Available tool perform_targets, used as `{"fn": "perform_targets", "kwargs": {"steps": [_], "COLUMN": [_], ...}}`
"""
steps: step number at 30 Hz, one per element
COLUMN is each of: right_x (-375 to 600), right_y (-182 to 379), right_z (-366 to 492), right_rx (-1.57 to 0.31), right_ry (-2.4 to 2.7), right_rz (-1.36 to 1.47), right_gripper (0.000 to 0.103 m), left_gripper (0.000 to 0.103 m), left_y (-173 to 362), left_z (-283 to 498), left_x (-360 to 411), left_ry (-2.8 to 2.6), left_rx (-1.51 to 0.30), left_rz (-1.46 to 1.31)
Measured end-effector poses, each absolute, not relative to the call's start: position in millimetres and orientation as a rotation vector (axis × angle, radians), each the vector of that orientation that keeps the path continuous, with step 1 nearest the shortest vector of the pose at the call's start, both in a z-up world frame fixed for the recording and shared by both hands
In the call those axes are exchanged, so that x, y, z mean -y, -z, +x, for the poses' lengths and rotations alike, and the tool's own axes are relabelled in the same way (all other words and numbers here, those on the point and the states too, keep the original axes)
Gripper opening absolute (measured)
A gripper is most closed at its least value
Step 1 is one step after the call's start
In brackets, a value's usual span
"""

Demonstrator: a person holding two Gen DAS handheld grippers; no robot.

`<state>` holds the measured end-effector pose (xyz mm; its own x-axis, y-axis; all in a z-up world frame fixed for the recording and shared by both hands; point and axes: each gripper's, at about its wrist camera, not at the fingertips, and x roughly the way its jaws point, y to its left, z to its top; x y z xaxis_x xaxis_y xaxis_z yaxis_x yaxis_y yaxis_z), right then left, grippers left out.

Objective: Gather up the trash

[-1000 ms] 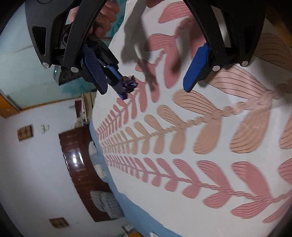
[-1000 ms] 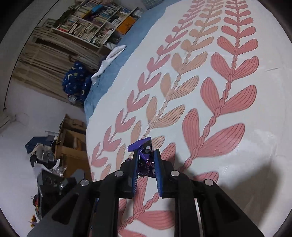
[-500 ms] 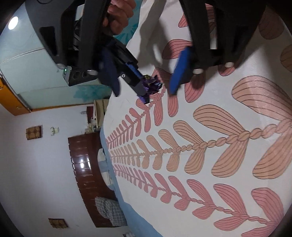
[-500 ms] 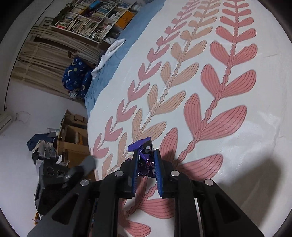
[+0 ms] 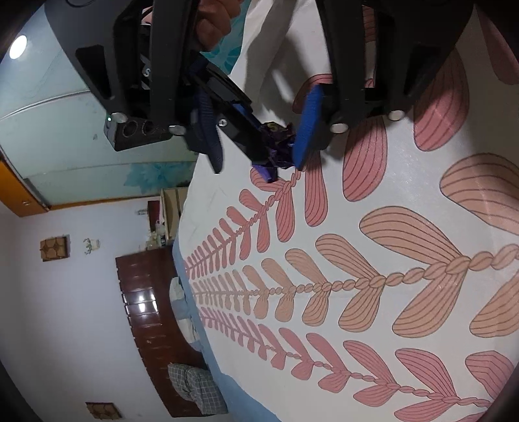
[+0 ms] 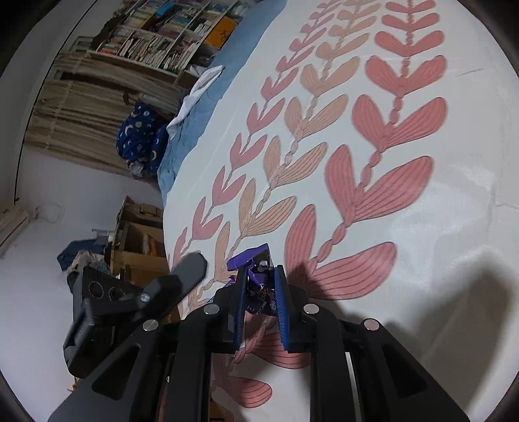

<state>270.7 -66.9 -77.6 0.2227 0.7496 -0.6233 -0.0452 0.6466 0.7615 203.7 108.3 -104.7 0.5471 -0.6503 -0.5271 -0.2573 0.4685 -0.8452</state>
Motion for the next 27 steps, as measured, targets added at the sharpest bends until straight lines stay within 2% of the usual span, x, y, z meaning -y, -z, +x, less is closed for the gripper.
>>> {"fn": "perform_targets", "kwargs": {"steps": [3, 8, 11, 17, 27], "right_x": [77.9, 102.3, 125.6, 172.5, 274.2], "right_y": [76.1, 61.3, 50.7, 29.3, -5.2], "right_z": [266.7, 253.6, 242.2, 205.1, 95.4], "right_rx": [-1.226, -1.179, -1.147, -1.082, -0.976], "right_ry": [-0.602, -0.581, -0.55, -0.51, -0.389], "right_rz": [0.726, 0.745, 0.758, 0.775, 0.808], "right_gripper": [0.018, 0.018, 0.018, 0.018, 0.018], "left_gripper": [0.016, 0.012, 0.005, 0.003, 0.002], "left_y": [101.4, 91.1, 81.2, 57.1, 24.3], "left_z": [203.7, 201.6, 197.4, 177.1, 108.4], "left_x": [-101.8, -82.8, -64.2, -24.3, 65.0], "left_ry": [0.287, 0.338, 0.373, 0.457, 0.625], "left_rx": [-1.02, -1.016, -1.017, -1.019, -1.061], "left_rz": [-1.07, -1.059, -1.034, -0.962, -0.813]}}
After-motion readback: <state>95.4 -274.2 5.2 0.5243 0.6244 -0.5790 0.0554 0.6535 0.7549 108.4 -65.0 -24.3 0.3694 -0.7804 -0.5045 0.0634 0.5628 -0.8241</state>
